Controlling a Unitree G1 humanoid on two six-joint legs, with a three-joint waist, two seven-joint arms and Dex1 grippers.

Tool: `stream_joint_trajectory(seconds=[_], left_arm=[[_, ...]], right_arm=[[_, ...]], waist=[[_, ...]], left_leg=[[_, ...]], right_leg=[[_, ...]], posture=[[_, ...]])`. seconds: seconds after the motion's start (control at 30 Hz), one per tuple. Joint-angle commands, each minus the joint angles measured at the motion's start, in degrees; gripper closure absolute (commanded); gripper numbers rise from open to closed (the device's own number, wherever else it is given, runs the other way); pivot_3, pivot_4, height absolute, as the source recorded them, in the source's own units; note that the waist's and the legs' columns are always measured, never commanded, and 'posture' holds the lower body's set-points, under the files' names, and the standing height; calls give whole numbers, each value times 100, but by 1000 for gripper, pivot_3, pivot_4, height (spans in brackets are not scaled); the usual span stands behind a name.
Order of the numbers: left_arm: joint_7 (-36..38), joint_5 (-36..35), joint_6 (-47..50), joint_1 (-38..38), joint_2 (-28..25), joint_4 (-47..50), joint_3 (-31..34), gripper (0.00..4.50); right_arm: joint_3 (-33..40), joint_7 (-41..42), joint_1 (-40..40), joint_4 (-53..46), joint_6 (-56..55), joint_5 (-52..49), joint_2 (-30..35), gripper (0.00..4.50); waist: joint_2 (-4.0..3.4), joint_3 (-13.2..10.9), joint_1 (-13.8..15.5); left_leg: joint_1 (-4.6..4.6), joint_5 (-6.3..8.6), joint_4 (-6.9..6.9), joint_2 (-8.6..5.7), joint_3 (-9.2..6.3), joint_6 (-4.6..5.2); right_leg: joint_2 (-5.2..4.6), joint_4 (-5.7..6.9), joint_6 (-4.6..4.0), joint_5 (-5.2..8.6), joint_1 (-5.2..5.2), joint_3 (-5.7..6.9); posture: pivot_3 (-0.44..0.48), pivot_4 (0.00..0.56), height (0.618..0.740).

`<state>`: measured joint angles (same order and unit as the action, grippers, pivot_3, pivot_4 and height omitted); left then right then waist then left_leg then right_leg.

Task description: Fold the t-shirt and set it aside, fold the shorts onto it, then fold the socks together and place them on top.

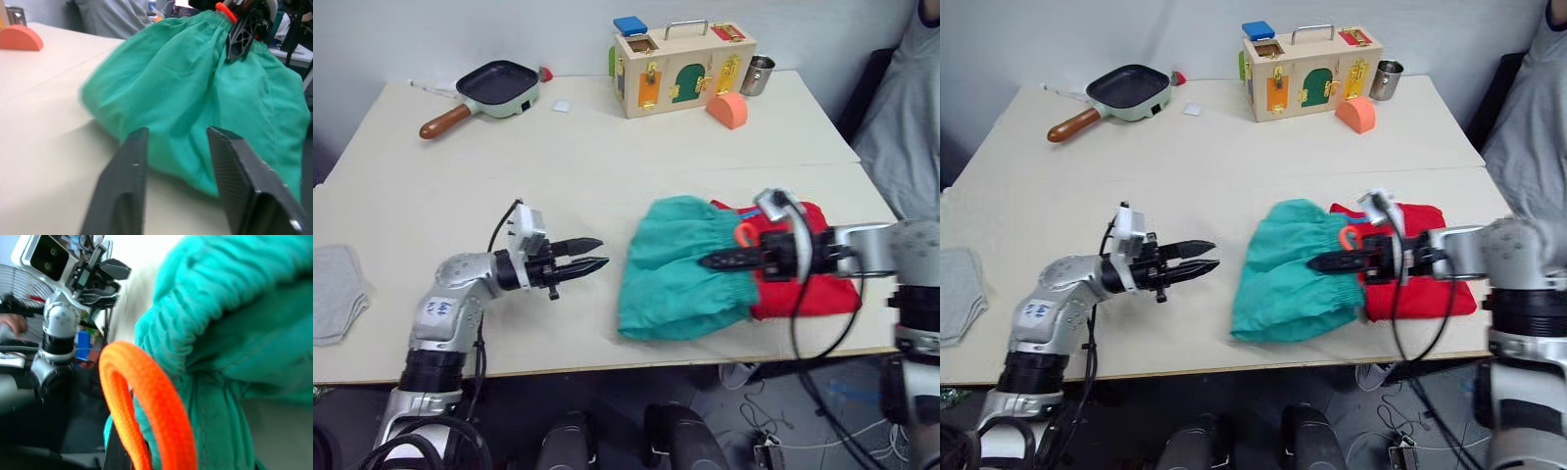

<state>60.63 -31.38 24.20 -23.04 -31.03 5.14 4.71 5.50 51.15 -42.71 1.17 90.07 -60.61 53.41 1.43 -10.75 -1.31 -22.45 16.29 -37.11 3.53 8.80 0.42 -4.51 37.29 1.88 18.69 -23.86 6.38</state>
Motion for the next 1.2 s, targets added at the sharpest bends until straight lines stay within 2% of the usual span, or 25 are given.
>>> stream_joint_trajectory(seconds=[0.03,0.13,0.17,0.2,0.4,0.7,0.8,0.9,1.03,1.1,1.2], left_arm=[[-70,-288,226,190,-192,550,221,1448],[-133,-313,272,393,-284,672,300,516],[-153,-318,266,426,-289,679,313,158],[-176,-321,247,449,-284,686,320,0],[-179,-303,79,509,-289,766,329,0],[-254,-271,-31,638,-415,871,383,0],[-296,-276,-21,682,-445,924,409,0],[-347,-257,-15,693,-466,956,426,0],[-414,-278,32,692,-493,1031,442,0],[-425,-292,50,709,-519,1055,463,0],[-440,-307,70,751,-592,1078,493,0]], right_arm=[[-393,1184,146,-333,-780,394,975,4319],[-899,2300,140,32,-1788,1089,1741,4319],[-1067,2564,48,251,-2031,1319,1864,4319],[-1227,2833,-80,518,-2304,1557,1935,4319],[-2283,4087,-1112,2122,-3700,3157,1915,4319],[-3333,4135,-2337,4936,-5680,5115,1134,4320],[-3275,4064,-2487,5607,-6057,5561,785,4320],[-3074,3510,-2509,6233,-6333,5830,371,4320],[-2799,3021,-2507,6770,-6521,6107,146,4320],[-2587,3063,-2603,6906,-6463,6097,104,4320],[-2372,3542,-2827,6950,-6285,6110,162,4320]], waist=[[0,0,-11],[-3,-2,-41],[-3,-3,-47],[-2,-4,-49],[-12,-12,-27],[-15,-13,-32],[-18,-15,-32],[-18,-15,-41],[-19,-15,-38],[-19,-15,-29],[-21,-16,-34]], left_leg=[[3,7,0,0,0,5],[5,13,1,1,2,7],[8,15,0,3,9,6],[8,15,1,3,11,6],[11,-5,1,6,24,-32],[7,-4,-5,6,49,-38],[8,-4,-7,7,53,-37],[10,-4,-12,7,57,-38],[12,-6,-20,7,58,-39],[12,-6,-21,7,58,-39],[12,-6,-23,7,59,-38]], right_leg=[[0,-1,0,0,3,0],[4,-21,5,-2,11,0],[6,-22,5,-2,12,-2],[6,-24,6,-3,12,-4],[8,-22,5,-2,5,-9],[7,-22,4,-2,-8,-22],[7,-16,4,-2,-10,-25],[7,-6,4,-2,-11,-29],[6,9,4,-2,-13,-33],[6,11,4,-2,-12,-34],[5,12,4,-2,-12,-36]], posture=[[0,150,740],[0,150,740],[0,150,740],[0,150,740],[0,150,740],[0,150,740],[0,150,740],[0,150,740],[0,150,740],[0,150,740],[0,150,740]])
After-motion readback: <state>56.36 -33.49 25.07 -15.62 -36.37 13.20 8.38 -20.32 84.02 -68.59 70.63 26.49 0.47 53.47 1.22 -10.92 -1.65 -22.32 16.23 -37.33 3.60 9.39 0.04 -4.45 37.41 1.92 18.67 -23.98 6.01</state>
